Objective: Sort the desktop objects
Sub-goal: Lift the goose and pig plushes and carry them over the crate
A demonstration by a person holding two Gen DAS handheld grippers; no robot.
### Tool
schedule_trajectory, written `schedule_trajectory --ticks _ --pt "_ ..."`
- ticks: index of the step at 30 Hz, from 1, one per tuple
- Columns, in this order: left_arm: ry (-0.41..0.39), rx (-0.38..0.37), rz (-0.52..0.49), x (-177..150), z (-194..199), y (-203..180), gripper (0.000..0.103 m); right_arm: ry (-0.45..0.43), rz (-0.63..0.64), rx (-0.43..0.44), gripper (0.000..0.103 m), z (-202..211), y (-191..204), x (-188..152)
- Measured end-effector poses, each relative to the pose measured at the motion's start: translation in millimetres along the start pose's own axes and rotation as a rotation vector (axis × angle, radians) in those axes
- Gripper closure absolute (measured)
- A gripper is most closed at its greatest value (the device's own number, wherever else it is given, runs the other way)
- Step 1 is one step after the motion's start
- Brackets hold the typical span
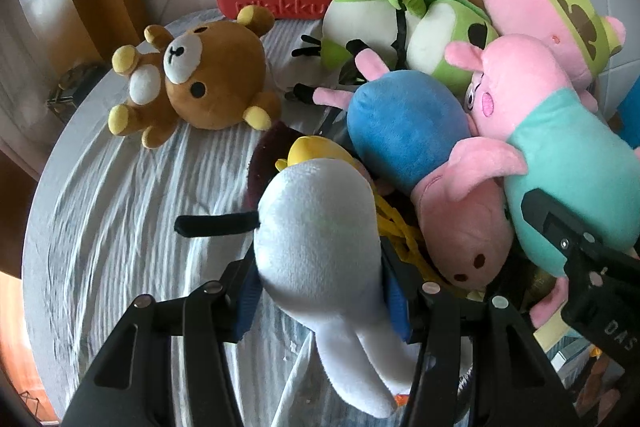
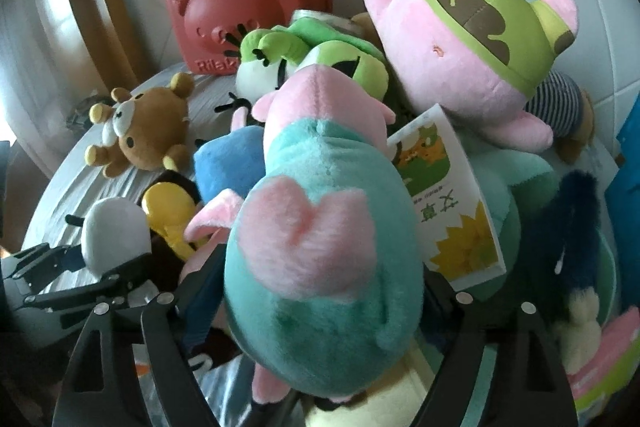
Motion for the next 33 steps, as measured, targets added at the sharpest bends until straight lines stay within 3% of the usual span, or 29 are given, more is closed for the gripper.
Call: schedule_trajectory --ticks 3,5,8,16,25,33 --pt "-0.009 -0.008 -0.005 2 2 -2 0.051 0.019 0.043 -0.031 0.02 -12 4 -1" --pt "-0.023 -0.011 -0.01 5 8 -4 0.051 0.019 0.065 -0.057 0.027 -13 6 -1" --pt "-0.051 -0.015 -0.011 6 22 -5 0.051 0.007 0.034 -0.032 0.03 0 2 -1" --pt "-0.15 -0.051 -0.045 2 82 -14 0.051 -0.093 0.036 -0.059 0.03 79 0 -6" --pt "-0.31 -0.115 -0.109 -5 180 -16 0.051 -0.259 0.007 -0.119 0.03 196 14 -10" --pt "-0.386 -0.193 -0.172 -24 237 -19 0.051 -0.332 -0.054 -0.188 0.03 269 22 -36"
Point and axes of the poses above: each gripper's, at about its wrist camera, not at the fingertips, and z roughly against the way its jaws point, y to its left, x to its top, the point moved 8 cm from there along -z, roughly the way its jaws point
